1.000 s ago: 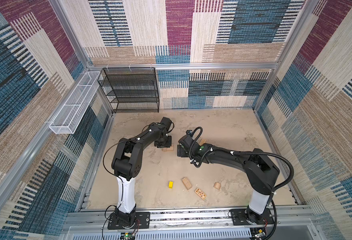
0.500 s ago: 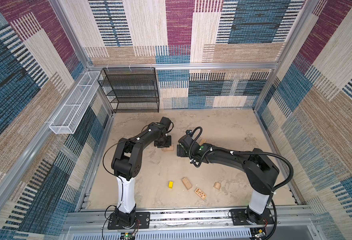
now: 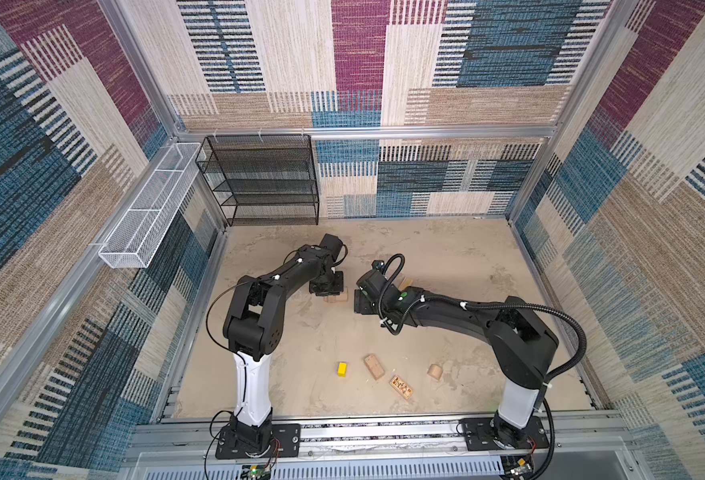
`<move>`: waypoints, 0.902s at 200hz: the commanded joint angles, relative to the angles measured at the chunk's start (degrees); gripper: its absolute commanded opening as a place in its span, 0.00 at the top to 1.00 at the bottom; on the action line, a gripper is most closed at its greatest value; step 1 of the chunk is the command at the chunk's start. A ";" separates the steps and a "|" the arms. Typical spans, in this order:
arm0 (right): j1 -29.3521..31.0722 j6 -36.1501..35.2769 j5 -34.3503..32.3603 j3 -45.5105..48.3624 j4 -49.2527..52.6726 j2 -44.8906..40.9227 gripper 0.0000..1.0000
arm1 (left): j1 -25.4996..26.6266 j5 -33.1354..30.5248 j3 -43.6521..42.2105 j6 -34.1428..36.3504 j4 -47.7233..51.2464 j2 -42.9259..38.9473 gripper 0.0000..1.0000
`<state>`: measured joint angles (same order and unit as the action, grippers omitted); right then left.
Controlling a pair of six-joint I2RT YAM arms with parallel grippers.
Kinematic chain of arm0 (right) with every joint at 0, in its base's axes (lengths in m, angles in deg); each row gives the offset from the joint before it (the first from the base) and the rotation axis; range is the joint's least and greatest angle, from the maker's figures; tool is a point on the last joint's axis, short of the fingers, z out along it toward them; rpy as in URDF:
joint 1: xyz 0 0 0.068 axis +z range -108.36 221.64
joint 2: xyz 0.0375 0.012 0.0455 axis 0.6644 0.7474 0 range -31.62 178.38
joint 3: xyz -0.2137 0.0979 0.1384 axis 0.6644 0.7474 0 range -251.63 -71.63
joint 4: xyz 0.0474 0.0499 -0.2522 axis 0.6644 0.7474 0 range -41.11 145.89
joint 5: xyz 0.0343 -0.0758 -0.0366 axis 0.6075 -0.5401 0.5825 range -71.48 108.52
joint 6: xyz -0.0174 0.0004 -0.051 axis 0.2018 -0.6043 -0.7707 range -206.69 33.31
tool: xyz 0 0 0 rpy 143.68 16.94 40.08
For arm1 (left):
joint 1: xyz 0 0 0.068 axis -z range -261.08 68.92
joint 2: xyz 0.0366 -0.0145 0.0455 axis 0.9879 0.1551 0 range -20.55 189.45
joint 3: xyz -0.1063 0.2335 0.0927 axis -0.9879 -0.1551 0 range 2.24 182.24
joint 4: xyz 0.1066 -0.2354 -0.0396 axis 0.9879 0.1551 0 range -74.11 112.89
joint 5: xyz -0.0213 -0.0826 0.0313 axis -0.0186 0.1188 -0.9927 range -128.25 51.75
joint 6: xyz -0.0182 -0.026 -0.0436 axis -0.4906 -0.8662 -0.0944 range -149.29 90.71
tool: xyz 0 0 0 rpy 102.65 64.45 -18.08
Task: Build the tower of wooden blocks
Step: 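Lower block 58 crosswise onto the two flat blocks with the left gripper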
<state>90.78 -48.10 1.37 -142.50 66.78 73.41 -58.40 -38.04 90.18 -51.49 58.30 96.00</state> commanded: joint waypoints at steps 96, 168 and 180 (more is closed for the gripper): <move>0.07 0.45 0.43 -0.15 0.22 0.26 0.15 | -0.10 -0.20 0.55 0.84 0.28 0.10 0.68; 0.07 -0.40 0.71 -0.08 0.16 0.25 0.15 | -0.09 -0.23 0.58 1.19 0.38 0.17 0.66; 0.07 -0.51 0.76 -0.06 0.24 0.22 0.14 | -0.11 -0.37 0.56 1.19 0.33 0.17 0.64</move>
<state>90.78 -48.06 1.63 -142.50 66.78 73.65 -58.45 -38.04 90.34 -51.38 58.30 96.11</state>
